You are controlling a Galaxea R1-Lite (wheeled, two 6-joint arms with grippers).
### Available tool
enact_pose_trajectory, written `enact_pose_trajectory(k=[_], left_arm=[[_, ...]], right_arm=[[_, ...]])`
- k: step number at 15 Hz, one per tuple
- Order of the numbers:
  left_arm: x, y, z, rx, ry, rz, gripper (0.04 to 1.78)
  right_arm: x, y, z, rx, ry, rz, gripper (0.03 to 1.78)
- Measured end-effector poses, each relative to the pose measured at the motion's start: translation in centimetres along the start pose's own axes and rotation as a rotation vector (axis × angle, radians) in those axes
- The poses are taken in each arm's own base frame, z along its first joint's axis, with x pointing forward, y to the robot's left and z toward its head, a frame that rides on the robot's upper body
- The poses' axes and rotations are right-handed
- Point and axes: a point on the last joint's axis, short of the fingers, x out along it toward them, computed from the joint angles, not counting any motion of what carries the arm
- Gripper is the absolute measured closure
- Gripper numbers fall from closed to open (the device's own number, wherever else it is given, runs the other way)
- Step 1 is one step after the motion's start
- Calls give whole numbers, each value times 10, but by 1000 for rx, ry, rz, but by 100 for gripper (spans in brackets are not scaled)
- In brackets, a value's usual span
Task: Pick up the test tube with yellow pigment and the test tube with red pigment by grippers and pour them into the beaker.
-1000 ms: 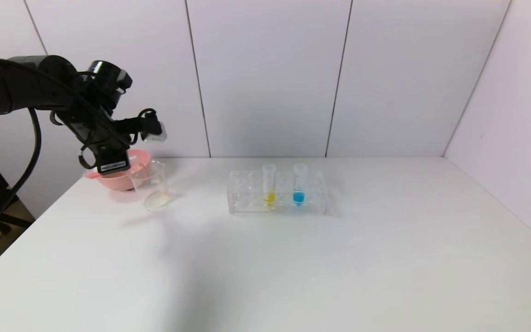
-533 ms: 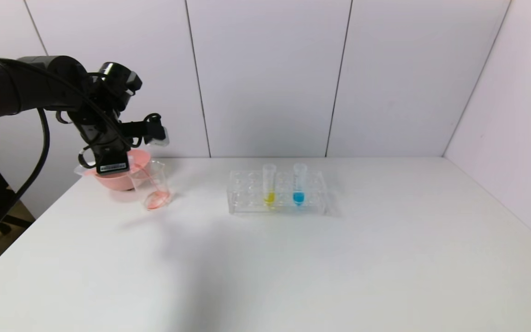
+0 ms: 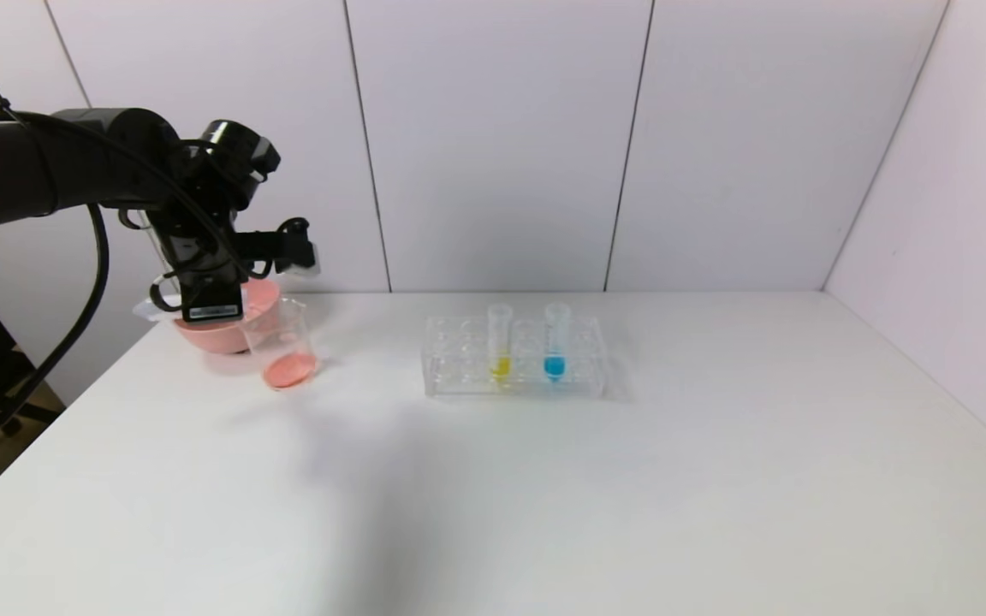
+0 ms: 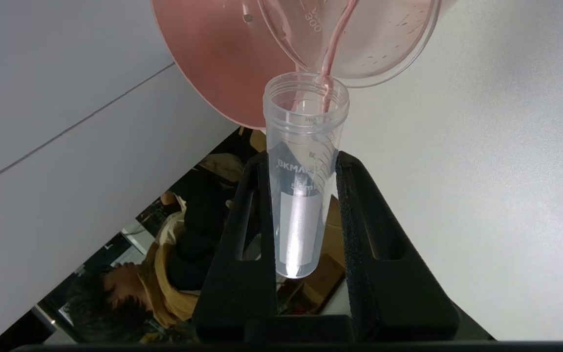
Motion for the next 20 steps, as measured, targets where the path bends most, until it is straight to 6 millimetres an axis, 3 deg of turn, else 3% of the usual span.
enact_pose_trajectory(k=[6,11,20], left_arm=[[2,-2,4,17,52,24,141],[-7,4,-5,-72,-98,-22,141],[-20,41,-71,-796,-678,-267,141]], right_arm=[[0,0,0,0,0,0,10],[0,0,0,0,0,0,10],[0,0,0,0,0,0,10]])
